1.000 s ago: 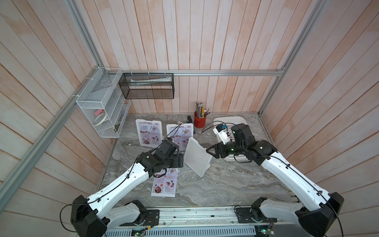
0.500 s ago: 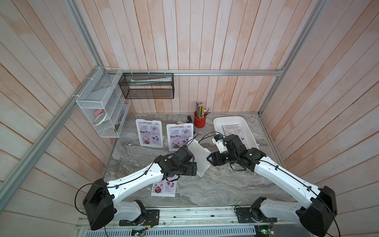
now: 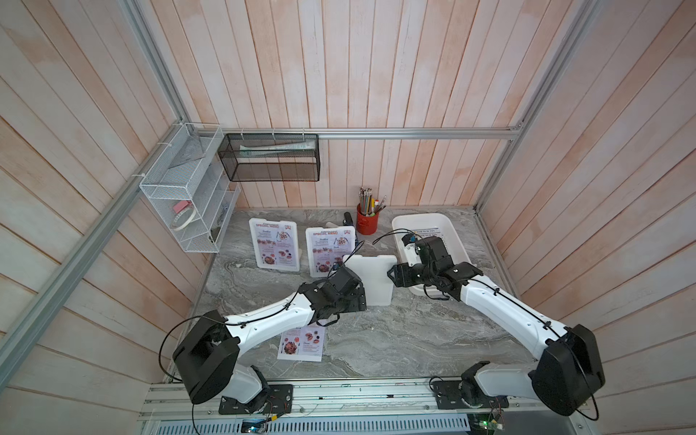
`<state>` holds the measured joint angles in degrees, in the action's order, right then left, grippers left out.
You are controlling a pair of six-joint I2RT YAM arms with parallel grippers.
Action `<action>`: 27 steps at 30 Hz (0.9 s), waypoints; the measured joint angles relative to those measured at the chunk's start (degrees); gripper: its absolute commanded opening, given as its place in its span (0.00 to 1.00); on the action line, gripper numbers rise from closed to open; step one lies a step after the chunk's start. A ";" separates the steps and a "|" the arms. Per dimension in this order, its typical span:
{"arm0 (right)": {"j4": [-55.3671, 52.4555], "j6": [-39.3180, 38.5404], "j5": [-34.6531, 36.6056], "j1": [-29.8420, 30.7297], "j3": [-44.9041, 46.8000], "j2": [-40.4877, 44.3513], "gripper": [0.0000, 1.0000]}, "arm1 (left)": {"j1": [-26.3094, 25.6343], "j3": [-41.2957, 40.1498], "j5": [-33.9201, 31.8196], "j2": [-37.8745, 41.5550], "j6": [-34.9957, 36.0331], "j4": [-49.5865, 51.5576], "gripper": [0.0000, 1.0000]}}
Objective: Replace the menus in the menu holders
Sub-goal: Adjust the menu holder at the center of the board.
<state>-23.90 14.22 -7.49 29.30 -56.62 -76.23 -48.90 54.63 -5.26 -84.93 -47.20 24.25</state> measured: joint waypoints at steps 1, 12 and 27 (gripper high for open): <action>-0.17 -0.26 -0.15 -0.13 -0.20 -0.02 0.72 | 0.31 0.02 -0.13 -0.31 -0.02 -0.37 0.92; -7.89 -0.87 -8.87 -12.04 -5.51 8.02 0.73 | 1.38 0.57 0.94 5.22 1.55 4.76 0.93; 1.70 1.01 -4.46 -34.75 -8.35 -20.28 0.72 | 5.16 0.17 3.32 13.25 6.29 16.72 0.93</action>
<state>-22.20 15.22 -11.94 -5.45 -64.97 -96.51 -43.75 54.81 -1.93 -71.68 -40.91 40.97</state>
